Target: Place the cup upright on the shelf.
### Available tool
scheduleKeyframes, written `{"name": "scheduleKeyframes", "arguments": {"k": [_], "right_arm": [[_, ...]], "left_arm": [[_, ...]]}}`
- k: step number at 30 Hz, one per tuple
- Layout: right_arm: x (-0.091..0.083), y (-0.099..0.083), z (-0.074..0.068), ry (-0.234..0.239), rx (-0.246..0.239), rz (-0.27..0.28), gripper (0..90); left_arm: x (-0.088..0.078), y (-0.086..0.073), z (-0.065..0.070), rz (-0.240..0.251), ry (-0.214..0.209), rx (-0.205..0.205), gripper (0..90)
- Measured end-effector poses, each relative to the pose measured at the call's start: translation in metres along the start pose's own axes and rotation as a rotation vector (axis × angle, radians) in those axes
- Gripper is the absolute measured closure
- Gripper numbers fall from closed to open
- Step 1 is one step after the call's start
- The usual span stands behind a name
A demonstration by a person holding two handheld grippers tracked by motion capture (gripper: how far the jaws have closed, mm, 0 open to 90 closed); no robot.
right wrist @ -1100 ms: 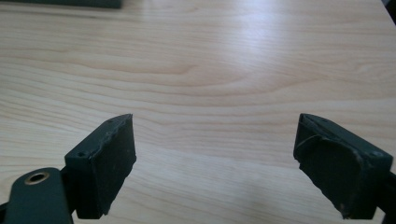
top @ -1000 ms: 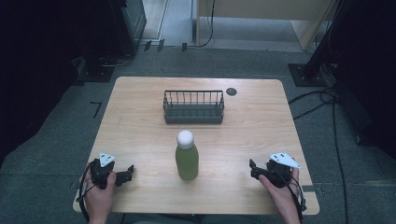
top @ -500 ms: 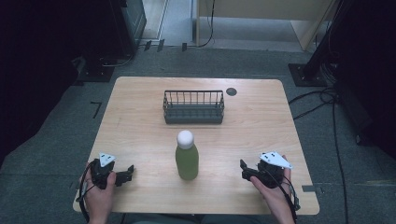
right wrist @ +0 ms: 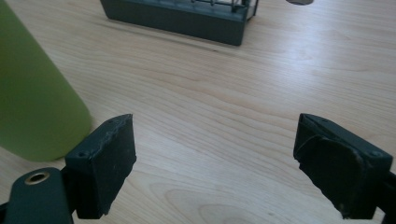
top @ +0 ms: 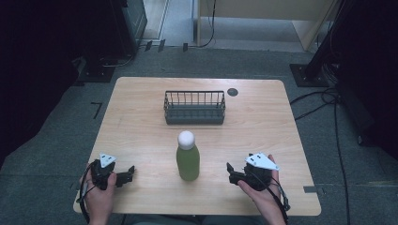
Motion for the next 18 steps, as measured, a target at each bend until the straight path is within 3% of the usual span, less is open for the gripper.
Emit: {"name": "scheduleKeyframes", "arguments": {"k": [18], "right_arm": [[0.006,0.001,-0.058,0.139,-0.058,-0.014,12.8]], "left_arm": [[0.0,0.0,0.0,0.0,0.0,0.0,0.1]]}}
Point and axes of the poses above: each handheld gripper's, and its own axes: x roughly forward along the jaws, y roughly out of its top, z roughly to its right, the point moved 5 cm from there along x, roughly forward along the jaws, and after that the axes turned 9 degrees about x, right-handed, at the moved point
